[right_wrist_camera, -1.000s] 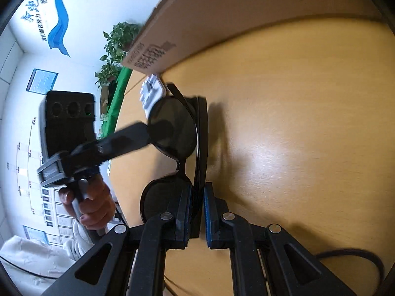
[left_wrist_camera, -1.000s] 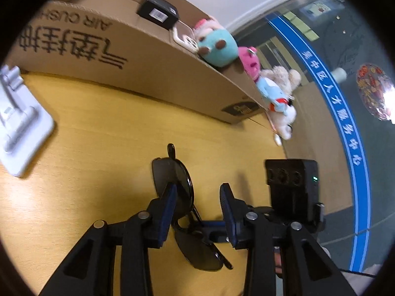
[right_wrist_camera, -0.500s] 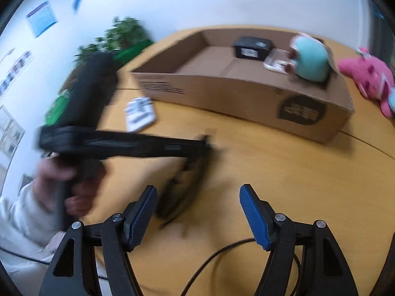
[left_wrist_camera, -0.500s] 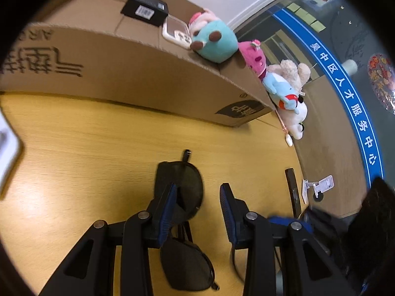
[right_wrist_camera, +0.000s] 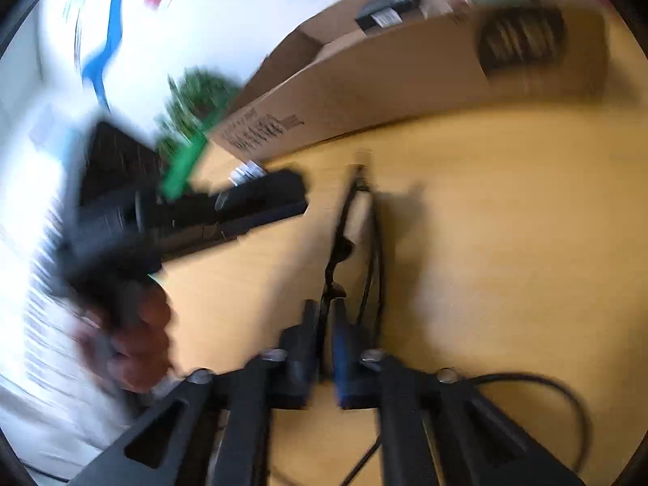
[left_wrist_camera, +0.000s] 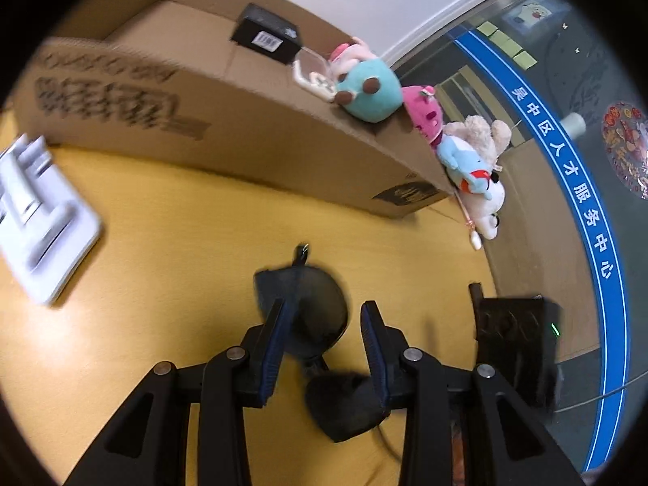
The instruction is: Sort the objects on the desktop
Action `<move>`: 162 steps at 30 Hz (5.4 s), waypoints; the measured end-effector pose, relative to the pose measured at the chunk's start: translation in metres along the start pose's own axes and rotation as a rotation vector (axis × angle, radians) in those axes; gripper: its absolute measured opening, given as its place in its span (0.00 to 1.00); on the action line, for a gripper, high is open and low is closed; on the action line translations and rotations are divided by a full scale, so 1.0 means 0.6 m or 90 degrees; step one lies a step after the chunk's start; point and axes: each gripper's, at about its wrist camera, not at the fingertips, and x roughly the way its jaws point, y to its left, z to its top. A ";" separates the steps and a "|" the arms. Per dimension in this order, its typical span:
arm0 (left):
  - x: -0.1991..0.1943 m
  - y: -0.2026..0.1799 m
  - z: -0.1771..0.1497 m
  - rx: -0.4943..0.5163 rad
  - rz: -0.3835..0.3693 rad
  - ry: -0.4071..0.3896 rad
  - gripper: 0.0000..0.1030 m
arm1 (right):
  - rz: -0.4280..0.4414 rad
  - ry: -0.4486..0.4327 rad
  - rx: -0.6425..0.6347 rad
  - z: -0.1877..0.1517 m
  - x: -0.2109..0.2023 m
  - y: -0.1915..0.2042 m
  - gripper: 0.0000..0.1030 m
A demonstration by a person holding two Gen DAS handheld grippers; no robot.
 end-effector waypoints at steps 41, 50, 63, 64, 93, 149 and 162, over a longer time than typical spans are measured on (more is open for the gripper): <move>0.033 0.026 -0.082 -0.068 -0.004 0.115 0.21 | -0.116 0.172 -0.464 0.123 0.035 0.072 0.58; -0.004 0.064 -0.031 -0.028 0.046 0.089 0.21 | -0.166 0.121 -0.371 0.036 -0.027 0.049 0.58; 0.027 0.043 0.004 0.058 0.026 0.102 0.29 | -0.247 0.044 -0.231 0.009 -0.048 0.037 0.36; 0.024 0.042 0.003 0.063 0.033 0.097 0.30 | -0.260 0.040 -0.230 0.010 -0.047 0.033 0.33; -0.080 -0.033 0.313 0.143 0.048 -0.064 0.29 | -0.251 -0.137 -0.317 0.321 -0.086 0.226 0.25; 0.262 -0.031 0.392 -0.003 0.068 0.156 0.37 | -0.458 -0.175 -0.194 0.300 -0.232 0.055 0.61; -0.155 -0.108 0.273 0.223 0.207 -0.243 0.80 | -0.471 -0.252 -0.284 0.227 -0.174 0.168 0.88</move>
